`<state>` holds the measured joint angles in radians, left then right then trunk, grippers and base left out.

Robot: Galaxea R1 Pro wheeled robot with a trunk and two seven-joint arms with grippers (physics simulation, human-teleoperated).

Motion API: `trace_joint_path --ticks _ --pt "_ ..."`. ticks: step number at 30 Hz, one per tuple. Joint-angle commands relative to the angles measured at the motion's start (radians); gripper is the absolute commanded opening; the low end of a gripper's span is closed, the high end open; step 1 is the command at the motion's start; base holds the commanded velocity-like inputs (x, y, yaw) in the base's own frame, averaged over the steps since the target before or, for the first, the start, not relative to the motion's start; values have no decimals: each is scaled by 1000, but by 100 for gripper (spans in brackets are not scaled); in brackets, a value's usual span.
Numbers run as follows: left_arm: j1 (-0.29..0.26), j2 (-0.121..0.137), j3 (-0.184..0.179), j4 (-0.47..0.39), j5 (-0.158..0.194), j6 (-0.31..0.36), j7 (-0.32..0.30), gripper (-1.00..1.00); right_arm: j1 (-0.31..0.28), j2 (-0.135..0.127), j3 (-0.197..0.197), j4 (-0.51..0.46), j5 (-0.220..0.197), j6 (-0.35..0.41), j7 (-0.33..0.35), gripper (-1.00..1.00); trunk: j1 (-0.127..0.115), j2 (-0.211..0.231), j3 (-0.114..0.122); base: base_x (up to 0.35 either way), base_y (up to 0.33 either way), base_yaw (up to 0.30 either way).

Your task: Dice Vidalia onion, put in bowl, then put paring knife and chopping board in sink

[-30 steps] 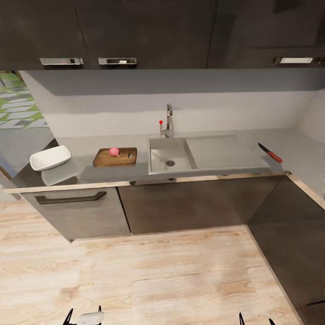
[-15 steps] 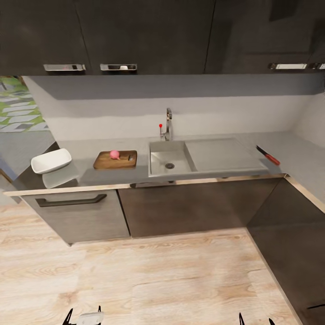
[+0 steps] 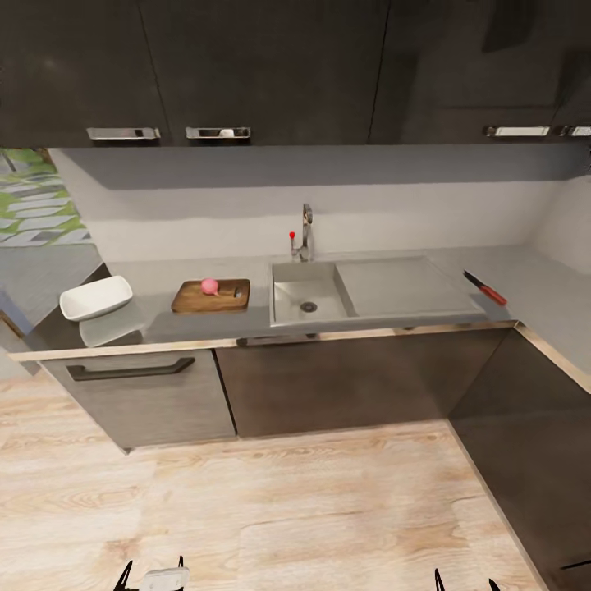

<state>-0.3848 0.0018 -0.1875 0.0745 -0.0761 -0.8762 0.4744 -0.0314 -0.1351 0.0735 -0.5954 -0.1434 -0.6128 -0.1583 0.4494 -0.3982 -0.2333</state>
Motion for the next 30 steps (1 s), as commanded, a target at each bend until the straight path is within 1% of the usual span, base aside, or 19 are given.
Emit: trace_joint_path --ticks 1,30 --pt "-2 0 -4 4 -8 -3 10 100 -1 -1 8 0 -10 -4 -4 100 1 -2 0 0 0 0" --pt "-2 -2 -4 4 -8 -2 10 100 -1 -1 8 2 -10 -4 -4 100 1 -2 45 0 0 0"
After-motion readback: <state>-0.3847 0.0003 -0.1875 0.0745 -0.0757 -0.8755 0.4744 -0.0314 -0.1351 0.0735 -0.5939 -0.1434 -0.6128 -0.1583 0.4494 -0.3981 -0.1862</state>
